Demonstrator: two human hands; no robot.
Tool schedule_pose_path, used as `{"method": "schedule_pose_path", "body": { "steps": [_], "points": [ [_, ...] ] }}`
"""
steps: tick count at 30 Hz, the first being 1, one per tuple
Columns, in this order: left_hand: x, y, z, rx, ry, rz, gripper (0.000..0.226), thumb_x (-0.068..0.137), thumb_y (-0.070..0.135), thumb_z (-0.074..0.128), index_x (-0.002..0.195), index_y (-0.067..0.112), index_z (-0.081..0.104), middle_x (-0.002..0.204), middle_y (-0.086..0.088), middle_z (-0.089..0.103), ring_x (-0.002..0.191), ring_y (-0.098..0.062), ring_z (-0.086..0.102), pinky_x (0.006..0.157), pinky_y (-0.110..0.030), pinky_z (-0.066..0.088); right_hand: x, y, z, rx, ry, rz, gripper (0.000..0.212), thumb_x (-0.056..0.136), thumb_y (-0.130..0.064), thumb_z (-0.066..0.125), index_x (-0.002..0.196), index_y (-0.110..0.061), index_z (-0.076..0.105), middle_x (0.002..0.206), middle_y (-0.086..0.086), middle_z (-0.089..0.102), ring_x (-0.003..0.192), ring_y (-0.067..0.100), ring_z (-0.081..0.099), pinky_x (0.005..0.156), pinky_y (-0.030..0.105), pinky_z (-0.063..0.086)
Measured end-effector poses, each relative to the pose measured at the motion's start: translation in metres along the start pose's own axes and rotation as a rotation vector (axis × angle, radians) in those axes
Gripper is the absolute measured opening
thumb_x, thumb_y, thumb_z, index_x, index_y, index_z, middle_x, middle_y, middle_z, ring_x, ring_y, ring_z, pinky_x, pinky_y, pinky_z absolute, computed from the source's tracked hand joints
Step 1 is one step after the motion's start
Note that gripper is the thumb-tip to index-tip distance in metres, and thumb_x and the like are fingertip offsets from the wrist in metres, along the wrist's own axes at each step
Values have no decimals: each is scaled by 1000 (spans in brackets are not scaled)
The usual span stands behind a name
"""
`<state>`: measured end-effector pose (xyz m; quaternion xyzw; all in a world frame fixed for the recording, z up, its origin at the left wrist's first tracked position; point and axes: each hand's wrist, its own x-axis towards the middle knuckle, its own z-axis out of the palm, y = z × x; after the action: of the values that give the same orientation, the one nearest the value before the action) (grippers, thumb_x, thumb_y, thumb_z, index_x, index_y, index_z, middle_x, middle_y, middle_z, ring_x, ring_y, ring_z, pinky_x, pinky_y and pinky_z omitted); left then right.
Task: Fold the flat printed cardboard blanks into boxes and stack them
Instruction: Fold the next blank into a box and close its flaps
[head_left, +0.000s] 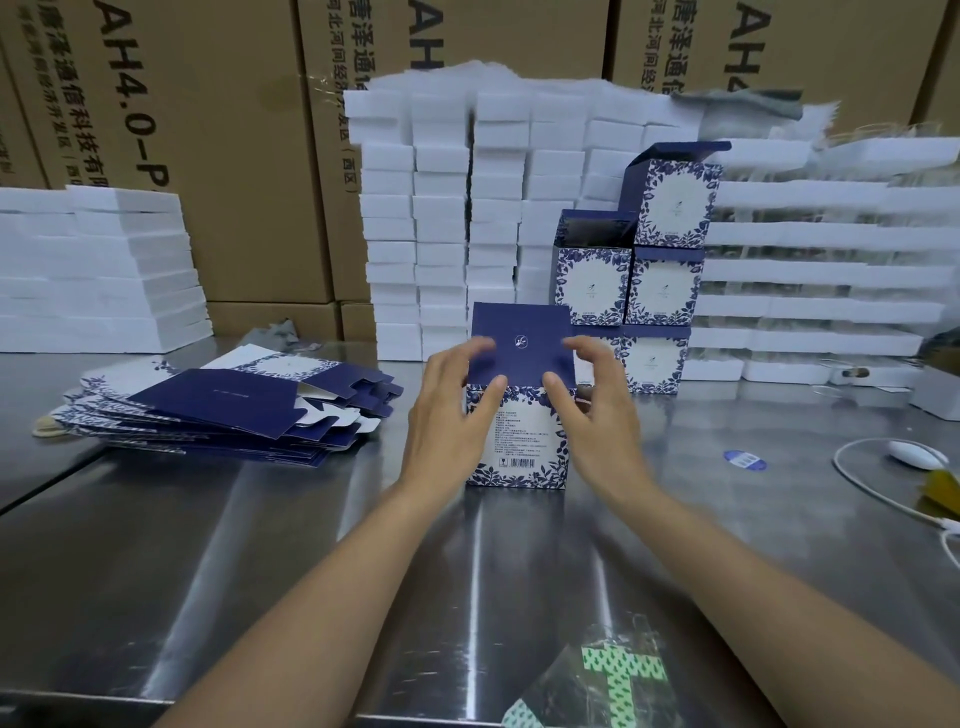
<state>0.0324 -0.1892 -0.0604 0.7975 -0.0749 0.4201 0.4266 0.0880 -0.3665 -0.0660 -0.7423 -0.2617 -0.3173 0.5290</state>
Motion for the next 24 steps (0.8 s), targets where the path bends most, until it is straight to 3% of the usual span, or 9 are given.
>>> {"method": "schedule_pose_path", "body": {
  "steps": [2, 4, 6, 8, 12, 14, 18, 21, 24],
  "points": [
    [0, 0, 0, 73, 2, 17, 10, 102, 47, 63, 112, 45, 67, 141, 21, 46, 112, 14, 53, 96, -38, 52, 1, 2, -2, -90, -50, -23, 13, 106, -40, 60, 116, -40, 68, 142, -13, 47, 113, -4, 58, 94, 19, 47],
    [0, 1, 0, 99, -3, 25, 9, 103, 45, 63, 102, 40, 70, 148, 22, 43, 122, 8, 52, 93, -34, 50, 2, 1, -3, -120, -69, -28, 15, 107, -37, 59, 110, -32, 73, 145, -11, 45, 113, -7, 56, 94, 15, 42],
    [0, 3, 1, 179, -14, 104, 11, 105, 38, 62, 106, 34, 73, 148, 21, 51, 134, -3, 50, 95, -31, 49, 4, -2, -2, -180, -72, -110, 17, 108, -29, 58, 112, -23, 73, 139, -7, 56, 117, -1, 56, 99, 20, 43],
    [-1, 6, 3, 249, -15, 208, 15, 105, 28, 63, 114, 28, 76, 132, 17, 68, 132, -6, 56, 96, -33, 52, 4, -3, -2, -224, -113, -198, 16, 110, -23, 56, 113, -19, 71, 121, -7, 66, 123, 12, 59, 103, 32, 46],
    [-1, 8, 0, 290, 7, 230, 20, 99, 33, 74, 117, 28, 79, 115, 15, 77, 111, -9, 69, 95, -42, 53, 2, -2, -5, -202, -160, -220, 15, 106, -33, 63, 118, -28, 69, 114, -21, 66, 120, -3, 58, 97, 9, 41],
    [1, 8, -1, 312, 18, 231, 21, 96, 37, 76, 115, 30, 79, 113, 15, 78, 109, -9, 70, 96, -43, 50, 2, 1, -5, -201, -145, -226, 17, 104, -32, 66, 118, -24, 71, 116, -17, 70, 124, 0, 60, 99, 15, 45],
    [2, 7, 3, 338, 63, 225, 15, 94, 39, 79, 107, 33, 81, 103, 15, 79, 101, -9, 71, 91, -41, 48, 5, 3, 0, -229, -90, -247, 16, 103, -34, 65, 109, -22, 73, 106, -10, 74, 104, 11, 68, 89, 33, 55],
    [7, 3, 2, 283, 42, 197, 16, 91, 44, 81, 104, 35, 81, 101, 17, 79, 99, -6, 71, 92, -42, 52, 8, 4, -4, -218, -120, -221, 15, 101, -38, 68, 110, -27, 74, 105, -19, 74, 99, 7, 69, 87, 32, 55],
    [13, -7, -5, 101, -41, 94, 19, 88, 48, 81, 104, 38, 81, 103, 23, 78, 102, 3, 69, 95, -36, 56, 14, 5, -15, -131, -173, -156, 19, 97, -47, 69, 109, -34, 74, 109, -25, 75, 104, 1, 70, 95, 31, 55]
  ]
}}
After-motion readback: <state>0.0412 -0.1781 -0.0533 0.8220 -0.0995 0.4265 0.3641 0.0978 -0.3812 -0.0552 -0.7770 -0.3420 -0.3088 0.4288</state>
